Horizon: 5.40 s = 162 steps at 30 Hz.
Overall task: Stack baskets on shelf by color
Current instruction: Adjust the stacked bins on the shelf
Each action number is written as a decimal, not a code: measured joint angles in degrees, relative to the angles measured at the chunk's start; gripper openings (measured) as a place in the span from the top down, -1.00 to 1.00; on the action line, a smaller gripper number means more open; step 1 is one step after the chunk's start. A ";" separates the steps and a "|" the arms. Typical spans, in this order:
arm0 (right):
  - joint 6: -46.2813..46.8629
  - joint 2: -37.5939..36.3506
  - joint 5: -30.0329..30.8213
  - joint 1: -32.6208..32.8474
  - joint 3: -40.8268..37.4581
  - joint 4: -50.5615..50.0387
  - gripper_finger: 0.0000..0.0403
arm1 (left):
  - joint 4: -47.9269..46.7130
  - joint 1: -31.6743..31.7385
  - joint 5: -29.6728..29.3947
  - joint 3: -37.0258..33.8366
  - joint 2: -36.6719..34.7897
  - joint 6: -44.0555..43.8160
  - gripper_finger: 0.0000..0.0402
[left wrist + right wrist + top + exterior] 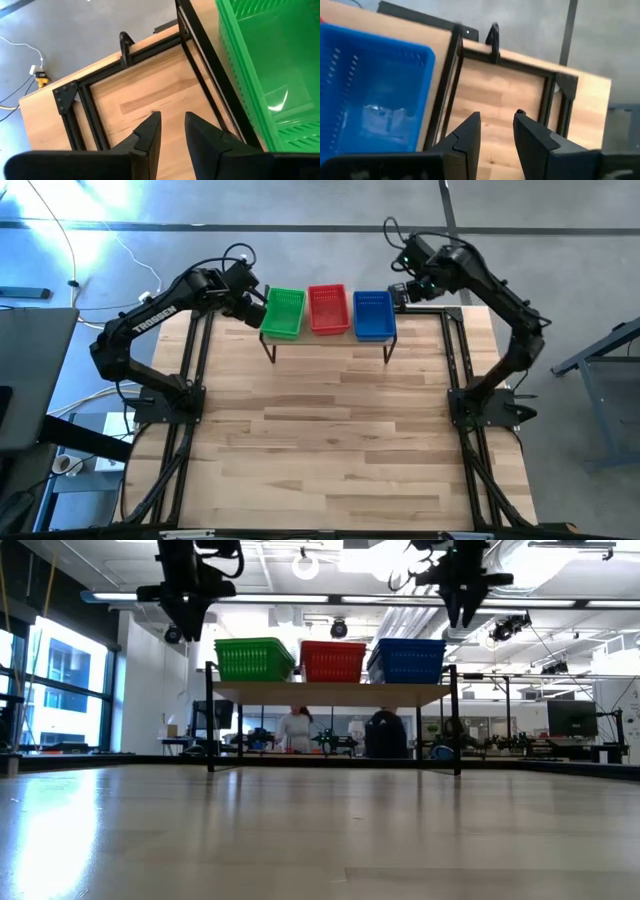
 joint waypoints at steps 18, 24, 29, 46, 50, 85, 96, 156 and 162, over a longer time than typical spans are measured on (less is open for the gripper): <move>5.96 -6.34 -10.69 2.59 -24.07 17.42 0.50 | 0.02 -0.31 4.39 0.00 1.64 -2.89 0.62; 6.44 -6.34 -12.44 3.10 -24.07 18.01 0.50 | 0.05 -1.47 4.48 0.00 1.64 -3.86 0.62; 6.48 -6.34 -13.67 4.16 -24.07 18.77 0.50 | 0.09 -1.83 5.18 0.00 1.64 -3.89 0.62; 6.34 -6.34 -12.60 4.98 -24.07 18.32 0.50 | 0.65 -3.59 7.00 0.02 6.37 -4.33 0.62; 6.27 -6.34 -12.58 4.98 -24.07 18.32 0.50 | 1.65 -3.95 7.74 0.02 6.45 -4.33 0.62; 3.29 -10.63 -4.60 14.78 -11.11 32.24 0.50 | 3.28 -6.52 6.72 0.04 -5.59 -0.05 0.62; -6.34 -10.44 -6.13 19.54 -11.11 46.06 0.50 | 3.28 -6.51 6.43 0.04 -6.75 4.26 0.62; -39.84 9.44 -16.16 20.23 -11.18 39.06 0.50 | 3.29 -6.49 7.32 0.04 -6.75 5.34 0.62; -39.59 9.44 -16.45 20.83 -11.18 39.17 0.50 | 3.30 -6.49 7.30 0.04 -6.75 5.61 0.62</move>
